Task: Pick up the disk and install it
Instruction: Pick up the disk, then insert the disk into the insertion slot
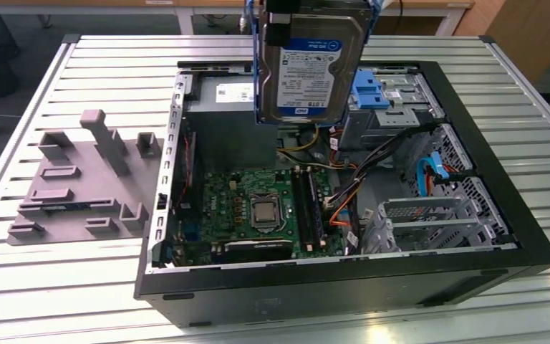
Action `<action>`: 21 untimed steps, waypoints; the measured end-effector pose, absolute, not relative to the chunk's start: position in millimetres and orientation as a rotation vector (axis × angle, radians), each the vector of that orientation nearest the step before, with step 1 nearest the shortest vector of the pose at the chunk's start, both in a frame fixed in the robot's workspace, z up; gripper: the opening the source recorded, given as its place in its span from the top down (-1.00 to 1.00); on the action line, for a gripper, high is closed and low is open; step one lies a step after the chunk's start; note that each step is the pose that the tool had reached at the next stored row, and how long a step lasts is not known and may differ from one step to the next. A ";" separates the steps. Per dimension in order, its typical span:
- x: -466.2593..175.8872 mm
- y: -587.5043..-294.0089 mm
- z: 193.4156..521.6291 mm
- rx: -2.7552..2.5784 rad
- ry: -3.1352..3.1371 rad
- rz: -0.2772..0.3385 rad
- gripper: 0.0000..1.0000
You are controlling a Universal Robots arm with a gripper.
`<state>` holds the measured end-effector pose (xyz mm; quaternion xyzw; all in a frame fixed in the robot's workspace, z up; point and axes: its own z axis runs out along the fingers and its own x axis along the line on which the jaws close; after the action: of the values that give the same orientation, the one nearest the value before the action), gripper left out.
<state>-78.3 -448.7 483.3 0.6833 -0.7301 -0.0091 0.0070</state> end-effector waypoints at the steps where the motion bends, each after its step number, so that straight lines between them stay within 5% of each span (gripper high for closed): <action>1: -77.7 -448.7 483.4 2.137 -2.283 -0.029 0.27; 21: -76.6 -468.0 483.0 2.134 -2.280 -0.021 0.27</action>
<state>-76.6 -468.0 483.0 0.6832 -0.7301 -0.0066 0.0094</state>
